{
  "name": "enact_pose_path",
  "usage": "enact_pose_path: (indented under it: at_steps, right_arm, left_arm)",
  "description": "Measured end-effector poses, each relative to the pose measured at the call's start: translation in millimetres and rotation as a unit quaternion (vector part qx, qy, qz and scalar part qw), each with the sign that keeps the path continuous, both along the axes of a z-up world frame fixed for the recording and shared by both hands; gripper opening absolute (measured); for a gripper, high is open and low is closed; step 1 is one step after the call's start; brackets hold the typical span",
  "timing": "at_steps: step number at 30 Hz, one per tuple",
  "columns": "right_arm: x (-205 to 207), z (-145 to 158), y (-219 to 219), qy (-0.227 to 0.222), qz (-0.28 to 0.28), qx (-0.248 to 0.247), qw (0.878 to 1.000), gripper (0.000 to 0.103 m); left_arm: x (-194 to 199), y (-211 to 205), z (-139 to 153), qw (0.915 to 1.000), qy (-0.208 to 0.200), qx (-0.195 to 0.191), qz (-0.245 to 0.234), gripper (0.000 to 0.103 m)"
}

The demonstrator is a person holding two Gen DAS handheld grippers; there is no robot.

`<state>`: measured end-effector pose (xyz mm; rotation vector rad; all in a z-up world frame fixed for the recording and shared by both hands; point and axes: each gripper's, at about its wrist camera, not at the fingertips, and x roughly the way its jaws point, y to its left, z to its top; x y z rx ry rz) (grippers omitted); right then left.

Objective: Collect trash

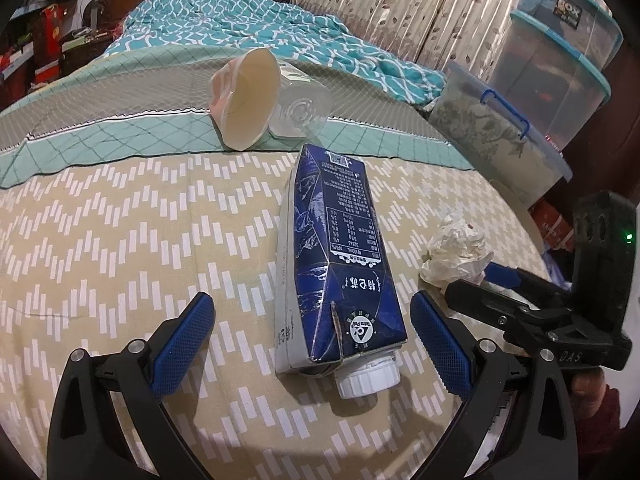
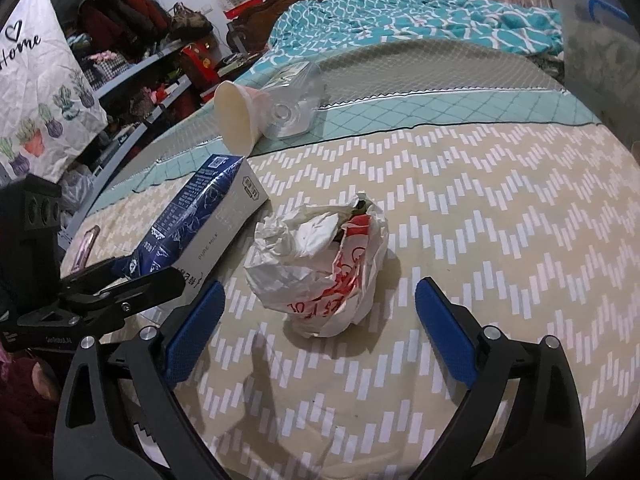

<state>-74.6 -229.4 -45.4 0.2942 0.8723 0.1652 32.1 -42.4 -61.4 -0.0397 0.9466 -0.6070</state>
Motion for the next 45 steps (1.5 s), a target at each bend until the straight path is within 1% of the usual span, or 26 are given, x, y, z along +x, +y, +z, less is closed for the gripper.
enact_pose_path:
  at_steps: [2,5,16,23,29,35,45]
  right_arm:
    - [0,0,-2,-0.001,-0.003,0.000,1.000,0.089]
    - [0,-1,-5,-0.002,-0.008,0.004,1.000,0.087]
    - [-2,0,0,-0.002,-0.010,-0.009,1.000,0.086]
    - [-3,0,2,-0.002,-0.011,-0.014,1.000,0.086]
    - [-3,0,2,-0.002,-0.011,-0.014,1.000,0.086]
    - [-3,0,2,-0.002,-0.011,-0.014,1.000,0.086]
    - [-4,0,2,-0.003,-0.011,-0.014,1.000,0.086]
  left_arm:
    - [0,0,0,1.0000,-0.001,0.006,0.001,0.094]
    - [2,1,0,1.0000,0.000,0.004,0.003,0.094]
    - [1,0,2,1.0000,-0.002,0.001,0.004,0.093]
    - [-6,-7,7,0.9996,-0.022,0.013,-0.010,0.093]
    - [-4,-5,7,0.9998,-0.017,0.008,-0.003,0.093]
    - [-4,-8,8,0.9997,-0.019,0.011,-0.007,0.092]
    - [0,-9,7,0.9999,-0.009,0.008,-0.005,0.092]
